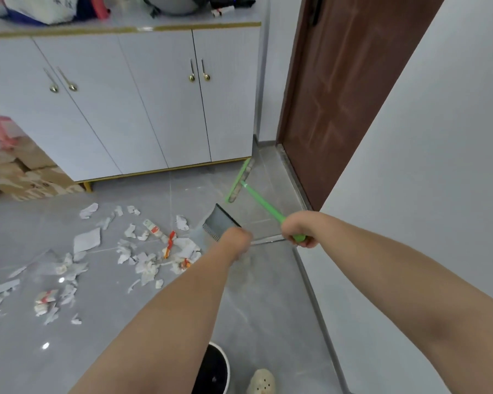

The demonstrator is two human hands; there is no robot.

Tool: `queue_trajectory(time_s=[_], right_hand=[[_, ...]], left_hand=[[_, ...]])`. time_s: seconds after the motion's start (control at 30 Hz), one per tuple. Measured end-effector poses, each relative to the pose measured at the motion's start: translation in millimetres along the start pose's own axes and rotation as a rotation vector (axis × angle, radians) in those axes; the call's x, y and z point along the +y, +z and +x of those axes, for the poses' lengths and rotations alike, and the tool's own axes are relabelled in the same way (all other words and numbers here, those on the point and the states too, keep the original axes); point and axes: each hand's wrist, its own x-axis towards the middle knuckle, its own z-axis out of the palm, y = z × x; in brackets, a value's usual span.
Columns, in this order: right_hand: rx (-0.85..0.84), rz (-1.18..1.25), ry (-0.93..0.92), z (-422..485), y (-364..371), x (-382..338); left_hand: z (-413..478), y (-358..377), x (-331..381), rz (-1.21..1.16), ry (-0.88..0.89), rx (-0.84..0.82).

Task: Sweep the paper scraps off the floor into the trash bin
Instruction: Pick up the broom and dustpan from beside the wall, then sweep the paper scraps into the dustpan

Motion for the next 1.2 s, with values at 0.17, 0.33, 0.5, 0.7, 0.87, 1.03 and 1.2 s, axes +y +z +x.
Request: queue_trajectory(time_s=[0.17,0.33,0.5,0.7,0.87,1.03,1.2], right_hand=[[-0.054,0.216,-0.021,-11.7,17.0,-48.0],[-0.135,0.378,-0.071,-34.1,32.2,-88.2],[-0.188,0.396,-0.113,-57.4,64.1,-150.6],[-0.260,0.462,-0.117,-87.3,99.4,-221.7],[-0.320,0.656,-0.097,-113.2,134.5,-275.5],[-0.299,0.829,-0.091,-129.1,155.9,-297.9],[-0.308,0.848,-0.043,-124.9,169.4,-285.1]], left_hand=[[2.5,-33.7,-8.8,-0.363,-0.199,0.007],[4.6,-69.3,-29.2,-0.656,-0.236,-0.038],[6.2,-124.1,-72.6,-0.845,-0.246,-0.022],[0.6,-190.2,-124.4,-0.743,-0.242,0.082],[-11.0,-239.2,-167.8,-0.728,-0.224,0.201],[-29.9,-283.1,-202.1,-0.527,-0.189,0.344],[-54.5,-307.9,-237.7,-0.734,-0.246,0.366]])
